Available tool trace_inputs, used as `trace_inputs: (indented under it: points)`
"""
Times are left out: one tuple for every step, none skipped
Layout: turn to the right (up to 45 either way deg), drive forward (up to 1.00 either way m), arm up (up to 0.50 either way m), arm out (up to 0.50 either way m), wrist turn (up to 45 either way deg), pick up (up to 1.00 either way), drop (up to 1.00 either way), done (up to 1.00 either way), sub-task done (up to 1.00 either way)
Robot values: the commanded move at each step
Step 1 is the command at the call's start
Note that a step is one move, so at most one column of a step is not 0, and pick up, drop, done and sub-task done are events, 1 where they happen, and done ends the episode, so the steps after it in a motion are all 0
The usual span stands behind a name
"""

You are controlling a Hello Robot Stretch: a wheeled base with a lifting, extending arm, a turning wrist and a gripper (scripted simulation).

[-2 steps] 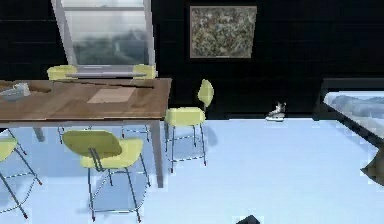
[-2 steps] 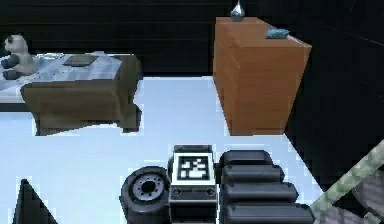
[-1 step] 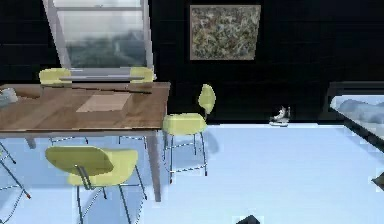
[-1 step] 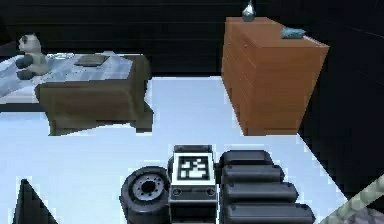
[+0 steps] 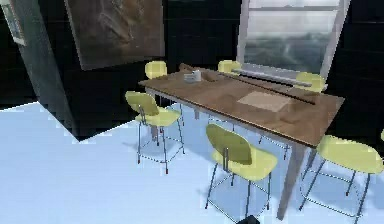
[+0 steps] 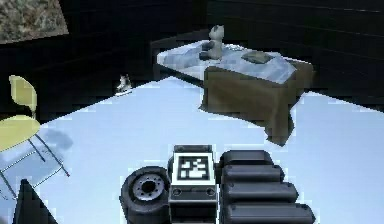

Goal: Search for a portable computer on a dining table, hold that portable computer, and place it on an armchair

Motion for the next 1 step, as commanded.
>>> trace_inputs:
  points:
    - [-39.0, 0.0, 0.0, 0.0, 0.0, 0.0, 0.0, 0.0, 0.0]
